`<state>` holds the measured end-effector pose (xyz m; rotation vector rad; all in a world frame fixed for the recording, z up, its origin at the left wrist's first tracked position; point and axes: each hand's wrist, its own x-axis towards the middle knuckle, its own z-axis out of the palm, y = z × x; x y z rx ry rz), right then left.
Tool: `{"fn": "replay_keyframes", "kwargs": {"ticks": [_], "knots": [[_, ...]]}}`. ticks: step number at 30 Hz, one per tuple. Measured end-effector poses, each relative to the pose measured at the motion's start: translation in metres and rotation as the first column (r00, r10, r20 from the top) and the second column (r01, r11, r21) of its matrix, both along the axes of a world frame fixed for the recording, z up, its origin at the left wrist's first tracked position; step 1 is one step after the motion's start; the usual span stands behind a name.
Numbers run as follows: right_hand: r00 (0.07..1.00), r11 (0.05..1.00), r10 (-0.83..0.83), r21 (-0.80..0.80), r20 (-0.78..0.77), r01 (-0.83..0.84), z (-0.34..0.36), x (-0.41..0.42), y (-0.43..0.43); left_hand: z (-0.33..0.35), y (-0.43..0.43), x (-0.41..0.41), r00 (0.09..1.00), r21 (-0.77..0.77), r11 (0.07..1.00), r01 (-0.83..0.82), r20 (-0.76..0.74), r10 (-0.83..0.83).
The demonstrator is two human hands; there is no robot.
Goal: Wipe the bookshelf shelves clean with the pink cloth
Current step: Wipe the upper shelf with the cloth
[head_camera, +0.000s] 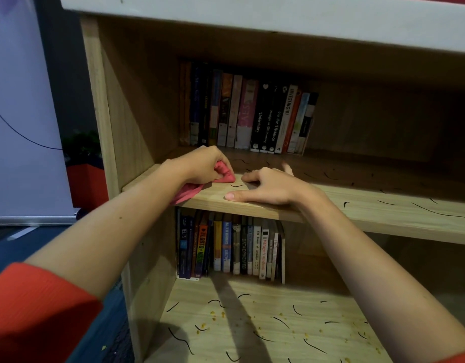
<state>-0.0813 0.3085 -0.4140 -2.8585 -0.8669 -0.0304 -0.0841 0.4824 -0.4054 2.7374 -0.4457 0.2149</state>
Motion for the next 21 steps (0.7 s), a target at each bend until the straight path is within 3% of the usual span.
{"fn": "replay_keyframes", "kwargs": {"ticks": [8, 17, 21], "knots": [[0.909, 0.996, -0.082, 0.053, 0.409, 0.066, -0.026, -0.019, -0.012, 0.001, 0.002, -0.010, 0.999, 0.001, 0.999, -0.034, 0.012, 0.034], [0.905, 0.996, -0.067, 0.081, 0.420, 0.036, -0.027, -0.012, -0.011, 0.006, 0.008, -0.014, 1.000, 0.077, 0.997, -0.003, -0.017, 0.004], [0.909, 0.997, -0.070, 0.070, 0.411, 0.045, -0.028, -0.010, -0.009, 0.001, 0.004, -0.005, 1.000, 0.029, 0.999, -0.017, -0.003, 0.017]]}}
